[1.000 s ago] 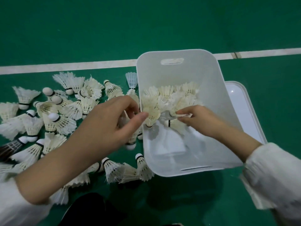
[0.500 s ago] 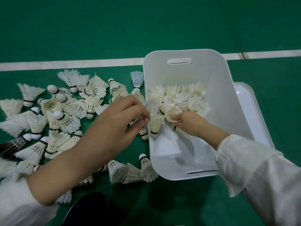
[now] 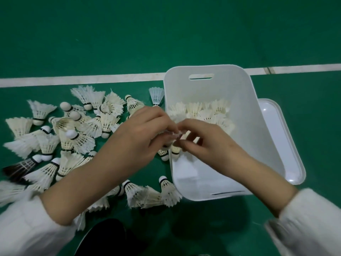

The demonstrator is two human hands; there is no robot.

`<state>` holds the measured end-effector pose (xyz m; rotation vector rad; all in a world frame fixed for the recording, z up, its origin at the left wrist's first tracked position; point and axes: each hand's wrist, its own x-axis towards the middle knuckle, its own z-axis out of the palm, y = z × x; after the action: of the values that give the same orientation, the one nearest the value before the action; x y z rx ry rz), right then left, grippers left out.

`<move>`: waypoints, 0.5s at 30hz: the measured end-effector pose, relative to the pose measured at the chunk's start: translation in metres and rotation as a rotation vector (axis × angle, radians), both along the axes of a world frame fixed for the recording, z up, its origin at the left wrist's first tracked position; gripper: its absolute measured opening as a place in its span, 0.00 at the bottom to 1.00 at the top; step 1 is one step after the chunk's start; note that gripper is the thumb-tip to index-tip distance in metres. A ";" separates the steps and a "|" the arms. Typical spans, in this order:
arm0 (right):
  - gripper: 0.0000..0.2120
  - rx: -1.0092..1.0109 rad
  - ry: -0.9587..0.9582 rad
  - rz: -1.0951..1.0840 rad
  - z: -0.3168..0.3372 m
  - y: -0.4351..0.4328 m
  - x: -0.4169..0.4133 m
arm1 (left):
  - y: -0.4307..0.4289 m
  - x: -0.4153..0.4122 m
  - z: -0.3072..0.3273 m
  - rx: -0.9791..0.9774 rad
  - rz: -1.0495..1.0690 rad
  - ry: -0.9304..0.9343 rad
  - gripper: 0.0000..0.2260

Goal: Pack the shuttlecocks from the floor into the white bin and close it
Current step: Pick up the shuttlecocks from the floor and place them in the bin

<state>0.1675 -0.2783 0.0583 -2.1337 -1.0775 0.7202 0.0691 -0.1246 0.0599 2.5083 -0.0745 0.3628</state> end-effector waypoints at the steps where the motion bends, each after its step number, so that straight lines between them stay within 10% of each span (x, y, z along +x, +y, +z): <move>1: 0.06 0.029 -0.037 -0.041 -0.003 0.002 0.000 | -0.001 -0.001 0.002 0.010 -0.005 -0.008 0.11; 8: 0.04 -0.129 -0.114 -0.518 -0.011 -0.045 0.046 | 0.026 -0.017 -0.008 -0.037 0.225 0.247 0.15; 15: 0.13 -0.527 -0.154 -0.423 -0.071 -0.048 0.066 | 0.022 -0.049 -0.075 0.105 0.030 0.688 0.05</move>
<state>0.2333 -0.3260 -0.0129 -2.7845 -0.4988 0.6921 0.0196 -0.1022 -0.0152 2.5987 0.2219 -0.5115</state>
